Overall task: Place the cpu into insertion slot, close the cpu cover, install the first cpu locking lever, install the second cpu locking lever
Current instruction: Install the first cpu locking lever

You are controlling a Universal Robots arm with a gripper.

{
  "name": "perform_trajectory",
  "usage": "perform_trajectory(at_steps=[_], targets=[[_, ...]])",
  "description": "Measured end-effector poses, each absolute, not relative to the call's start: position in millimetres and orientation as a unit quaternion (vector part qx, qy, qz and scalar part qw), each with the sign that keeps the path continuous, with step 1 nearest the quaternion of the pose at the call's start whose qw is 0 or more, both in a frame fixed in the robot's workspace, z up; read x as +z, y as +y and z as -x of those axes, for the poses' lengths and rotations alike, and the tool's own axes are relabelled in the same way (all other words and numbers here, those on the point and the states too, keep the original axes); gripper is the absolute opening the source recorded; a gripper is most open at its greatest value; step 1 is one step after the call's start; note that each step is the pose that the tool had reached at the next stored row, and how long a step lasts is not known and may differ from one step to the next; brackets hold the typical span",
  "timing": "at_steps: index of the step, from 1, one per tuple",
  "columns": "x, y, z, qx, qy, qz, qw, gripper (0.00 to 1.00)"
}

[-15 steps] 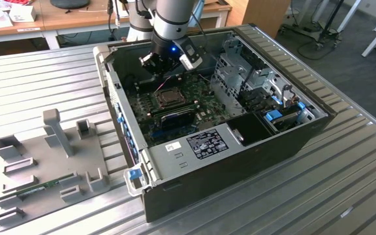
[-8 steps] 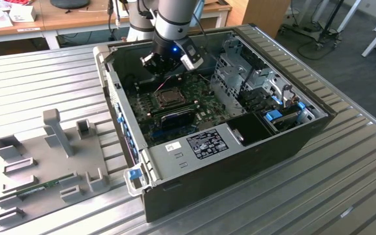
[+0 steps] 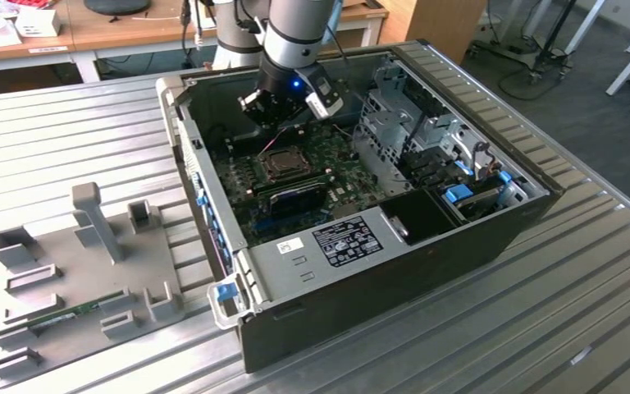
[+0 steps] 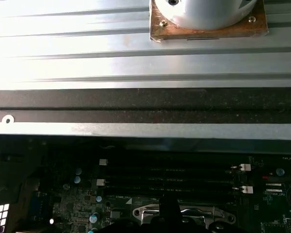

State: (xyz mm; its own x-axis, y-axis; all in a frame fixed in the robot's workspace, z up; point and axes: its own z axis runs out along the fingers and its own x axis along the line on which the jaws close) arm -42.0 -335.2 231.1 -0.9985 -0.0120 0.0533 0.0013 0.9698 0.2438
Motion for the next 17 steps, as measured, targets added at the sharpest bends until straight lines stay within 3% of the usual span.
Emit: perform_trajectory(at_steps=[17], targets=[[229.5,-334.0,41.6,-0.125,-0.992,-0.003,0.027,0.11]])
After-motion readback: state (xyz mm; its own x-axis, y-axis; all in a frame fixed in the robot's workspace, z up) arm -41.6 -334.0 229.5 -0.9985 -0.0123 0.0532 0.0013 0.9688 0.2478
